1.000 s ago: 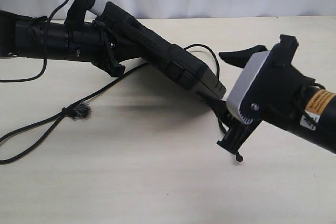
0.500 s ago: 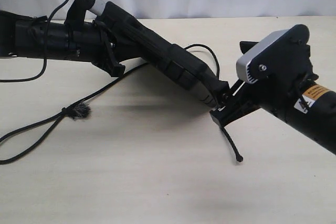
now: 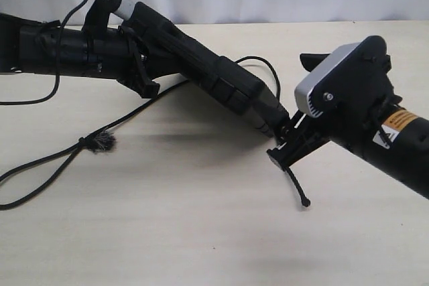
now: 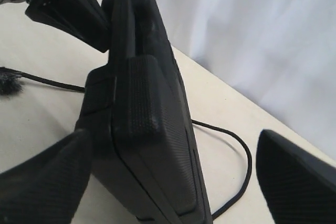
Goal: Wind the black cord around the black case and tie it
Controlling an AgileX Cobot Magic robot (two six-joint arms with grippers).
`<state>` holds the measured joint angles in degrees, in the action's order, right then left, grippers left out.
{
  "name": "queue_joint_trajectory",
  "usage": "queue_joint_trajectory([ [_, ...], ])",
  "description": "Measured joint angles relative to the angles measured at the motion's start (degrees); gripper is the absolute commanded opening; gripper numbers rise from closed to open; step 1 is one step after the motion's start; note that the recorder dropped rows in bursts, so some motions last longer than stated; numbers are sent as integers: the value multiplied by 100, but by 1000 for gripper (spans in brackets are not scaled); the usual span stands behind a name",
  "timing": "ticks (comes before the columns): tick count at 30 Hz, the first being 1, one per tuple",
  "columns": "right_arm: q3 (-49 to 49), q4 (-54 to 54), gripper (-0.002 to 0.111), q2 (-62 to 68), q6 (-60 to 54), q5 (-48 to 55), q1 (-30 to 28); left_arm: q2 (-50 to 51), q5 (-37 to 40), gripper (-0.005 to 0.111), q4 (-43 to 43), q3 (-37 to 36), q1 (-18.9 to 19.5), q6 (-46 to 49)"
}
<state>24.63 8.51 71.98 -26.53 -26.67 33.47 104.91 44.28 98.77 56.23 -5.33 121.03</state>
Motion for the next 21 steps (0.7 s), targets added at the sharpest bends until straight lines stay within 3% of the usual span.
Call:
queue_joint_trajectory([
  [21,0,-390,80,0,0,0,0,0,-88,0,0,0,0,0],
])
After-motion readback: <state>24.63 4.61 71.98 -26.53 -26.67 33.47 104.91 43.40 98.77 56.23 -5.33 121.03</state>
